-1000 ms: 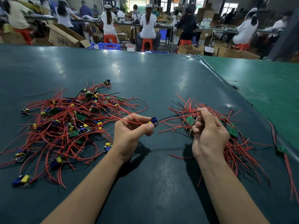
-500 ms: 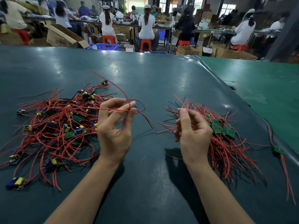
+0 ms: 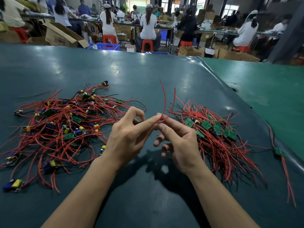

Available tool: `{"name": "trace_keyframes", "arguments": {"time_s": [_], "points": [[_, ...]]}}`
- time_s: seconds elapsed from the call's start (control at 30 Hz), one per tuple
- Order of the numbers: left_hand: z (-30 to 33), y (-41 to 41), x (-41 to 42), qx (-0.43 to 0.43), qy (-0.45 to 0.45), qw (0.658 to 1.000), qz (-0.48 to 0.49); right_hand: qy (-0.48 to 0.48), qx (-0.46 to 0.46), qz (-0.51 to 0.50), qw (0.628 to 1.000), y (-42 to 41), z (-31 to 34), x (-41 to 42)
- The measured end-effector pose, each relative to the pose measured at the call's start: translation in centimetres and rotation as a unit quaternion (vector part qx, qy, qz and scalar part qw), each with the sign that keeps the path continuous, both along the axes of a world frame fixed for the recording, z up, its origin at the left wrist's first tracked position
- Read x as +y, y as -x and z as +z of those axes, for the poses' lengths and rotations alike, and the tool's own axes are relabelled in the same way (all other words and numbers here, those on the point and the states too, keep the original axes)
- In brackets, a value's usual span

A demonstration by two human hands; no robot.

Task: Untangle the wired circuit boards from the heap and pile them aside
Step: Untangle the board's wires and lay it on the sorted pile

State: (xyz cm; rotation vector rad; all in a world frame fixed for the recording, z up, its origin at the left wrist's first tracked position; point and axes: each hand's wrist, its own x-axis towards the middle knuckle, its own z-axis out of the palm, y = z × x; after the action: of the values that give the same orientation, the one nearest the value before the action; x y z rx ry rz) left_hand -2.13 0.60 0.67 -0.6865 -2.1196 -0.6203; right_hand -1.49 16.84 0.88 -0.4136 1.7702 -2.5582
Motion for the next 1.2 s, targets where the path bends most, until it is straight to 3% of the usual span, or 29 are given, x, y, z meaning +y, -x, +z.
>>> {"name": "trace_keyframes", "arguments": {"time_s": [0.2,0.33,0.47,0.67,1.03,1.2], "points": [[-0.4,0.0,0.1,-0.012,0.027,0.999,0.014,-0.06,0.011,-0.07,0.996,0.5,-0.2,0.0],[-0.9,0.0,0.3,-0.051,-0.029,0.998,-0.005,0.015,-0.054,-0.108,0.993,1.0,0.3,0.6],[-1.0,0.2,0.2,-0.031,-0.052,0.998,0.012,0.056,-0.112,-0.055,0.991,1.2,0.5,0.9],[-0.8,-0.4,0.7,-0.1,-0.151,0.982,-0.056,-0.014,-0.087,-0.028,0.996,0.9,0.2,0.5],[-0.8,-0.5,0.6,-0.125,-0.091,0.984,-0.084,0.013,-0.123,0.021,0.992,1.1,0.4,1.0],[-0.7,-0.6,1.1,-0.128,-0.08,0.985,-0.082,0.047,-0.129,-0.111,0.984,1.8,0.5,1.2]]}}
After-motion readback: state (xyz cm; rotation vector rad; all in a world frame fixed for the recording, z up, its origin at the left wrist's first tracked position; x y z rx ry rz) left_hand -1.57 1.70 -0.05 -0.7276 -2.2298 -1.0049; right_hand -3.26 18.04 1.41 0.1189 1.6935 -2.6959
